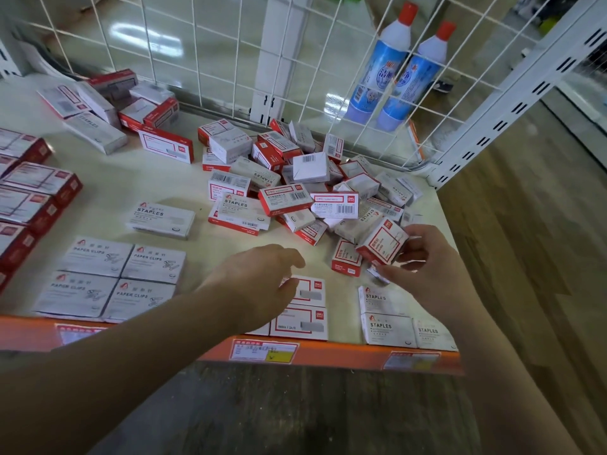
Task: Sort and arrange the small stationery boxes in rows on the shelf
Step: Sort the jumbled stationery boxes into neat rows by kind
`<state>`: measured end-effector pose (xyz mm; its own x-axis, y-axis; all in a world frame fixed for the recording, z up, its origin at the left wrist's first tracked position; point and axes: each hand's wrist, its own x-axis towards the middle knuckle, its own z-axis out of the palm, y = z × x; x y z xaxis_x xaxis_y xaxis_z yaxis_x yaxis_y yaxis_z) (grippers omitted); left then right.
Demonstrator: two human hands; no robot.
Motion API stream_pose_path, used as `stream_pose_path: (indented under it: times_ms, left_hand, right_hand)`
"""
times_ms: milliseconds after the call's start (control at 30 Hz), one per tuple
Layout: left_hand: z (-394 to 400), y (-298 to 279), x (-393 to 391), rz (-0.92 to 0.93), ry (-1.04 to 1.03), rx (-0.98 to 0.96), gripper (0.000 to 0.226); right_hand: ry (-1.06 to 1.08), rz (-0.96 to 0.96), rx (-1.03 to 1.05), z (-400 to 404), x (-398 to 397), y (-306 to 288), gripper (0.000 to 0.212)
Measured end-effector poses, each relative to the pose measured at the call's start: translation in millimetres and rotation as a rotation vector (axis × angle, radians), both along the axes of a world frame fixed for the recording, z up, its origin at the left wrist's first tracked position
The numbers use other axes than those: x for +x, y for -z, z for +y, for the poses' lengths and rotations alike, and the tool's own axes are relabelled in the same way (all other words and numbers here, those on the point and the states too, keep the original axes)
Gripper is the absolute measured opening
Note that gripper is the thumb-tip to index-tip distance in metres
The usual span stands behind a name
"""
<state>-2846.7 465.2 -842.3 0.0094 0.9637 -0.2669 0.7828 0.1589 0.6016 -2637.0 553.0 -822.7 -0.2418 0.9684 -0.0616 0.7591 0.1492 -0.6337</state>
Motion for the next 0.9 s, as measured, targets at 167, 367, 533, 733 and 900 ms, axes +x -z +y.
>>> stream_pose_path:
  times_ms: [167,367,533,733,900]
  left_hand:
    - [-8.1,-6.6,-15.4,-0.052,-0.062,0.004,0.032]
    - [-19.6,-13.5,-28.7,-0.210,-0.200,0.006,0.038]
    - [-27.8,-12.2,-41.5,-0.264,-0.269,0.019,0.030]
    - [-33.8,-12.3,-52.9,-0.424,-0.357,0.061,0.016]
    - [-36.3,-10.1,-65.9,-0.605,-0.512,0.060,0.021]
  right_hand:
    - [-0.139,-0.009,0.031,-27.2,-33.5,-6.8,0.054]
    - [-0.158,0.068,-0.064,-49.4,-73.0,-2.0,0.050]
    - [-0.180,0.105,-0.067,-61.6,-96.4,0.6,0.048]
    - [-0.210,0.119,-0.094,-65.5,-108.3,5.8,0.050]
    - [-0.320,0.075,-0.092,-61.3,-106.7,10.1,0.039]
